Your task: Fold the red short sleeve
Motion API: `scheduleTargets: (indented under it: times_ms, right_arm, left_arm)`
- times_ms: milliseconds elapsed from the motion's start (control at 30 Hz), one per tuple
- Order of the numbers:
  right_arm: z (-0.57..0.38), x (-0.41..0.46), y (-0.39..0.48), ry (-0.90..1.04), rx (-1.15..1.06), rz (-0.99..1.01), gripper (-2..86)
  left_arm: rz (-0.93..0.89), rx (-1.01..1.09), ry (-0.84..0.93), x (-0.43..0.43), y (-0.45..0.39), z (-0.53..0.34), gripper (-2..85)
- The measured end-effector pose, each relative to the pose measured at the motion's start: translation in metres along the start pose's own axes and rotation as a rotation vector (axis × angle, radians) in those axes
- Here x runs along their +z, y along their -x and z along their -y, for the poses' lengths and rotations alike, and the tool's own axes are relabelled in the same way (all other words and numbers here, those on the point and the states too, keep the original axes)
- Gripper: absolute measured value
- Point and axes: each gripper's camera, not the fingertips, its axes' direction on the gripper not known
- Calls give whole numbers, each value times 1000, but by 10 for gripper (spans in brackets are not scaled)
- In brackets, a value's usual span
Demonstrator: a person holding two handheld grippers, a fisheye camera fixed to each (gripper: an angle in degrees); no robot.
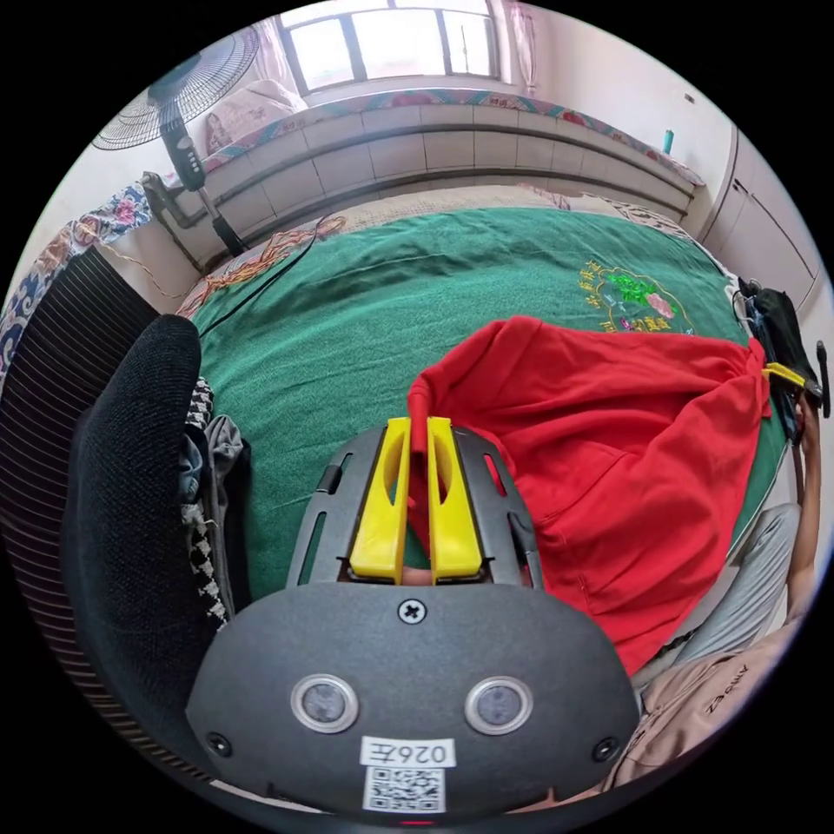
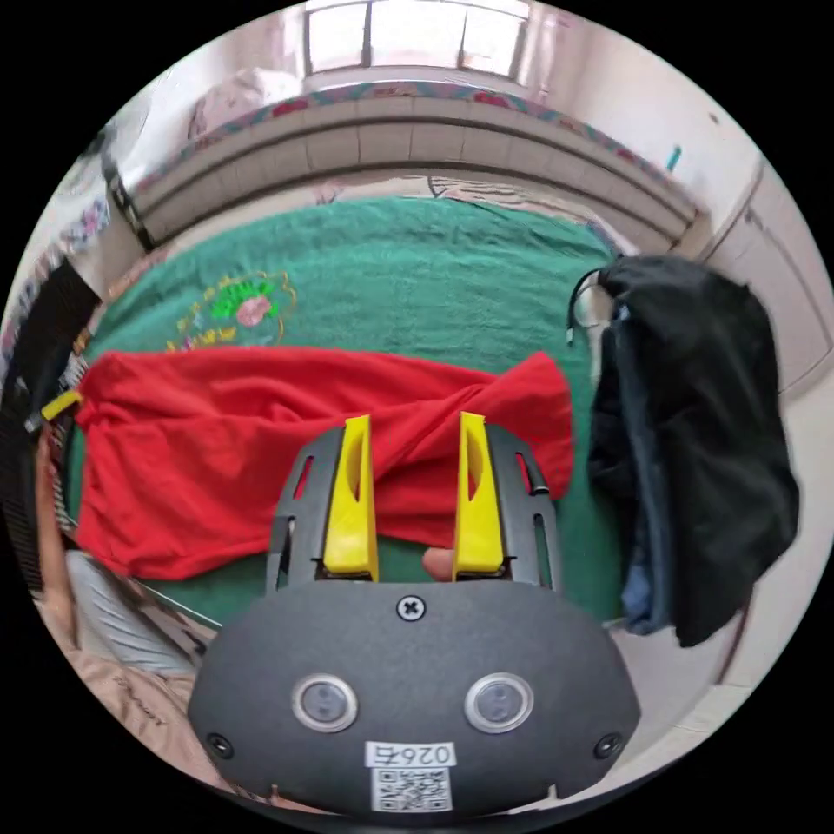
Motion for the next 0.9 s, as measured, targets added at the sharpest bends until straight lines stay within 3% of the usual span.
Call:
scheduleTargets:
  times_ms: [67,200,367,467,567,667,800,900]
  right_arm:
    - [10,29,-20,123,80,200,30]
    - [-6,7,-28,205,49,198,-11]
    - [-96,-40,-36,400,-60,121,-10]
    - [-126,-68,-64,240,62,23,4]
    - [-113,-99,-87,9,110,152,28]
    - [-69,-94,-103,-94,140,114,51]
    - [-6,-40,-113,-19,147,-7,92]
    - [23,21,-125,79,189,59,113]
  left_arm:
    - [-30,-24,-9,1,8,-7,17]
    - [-144,-103,-56,0,37,-28,19]
    - [-270,-185,-77,10,69,-42,20]
    - [-287,-211,-76,18,75,-42,22]
    - [-254,-206,-69,22,71,-41,22]
    - [-223,-192,-70,21,69,-41,23]
    - [-221,-180,-83,21,72,-45,24]
    - [-241,-183,-86,24,78,-47,24]
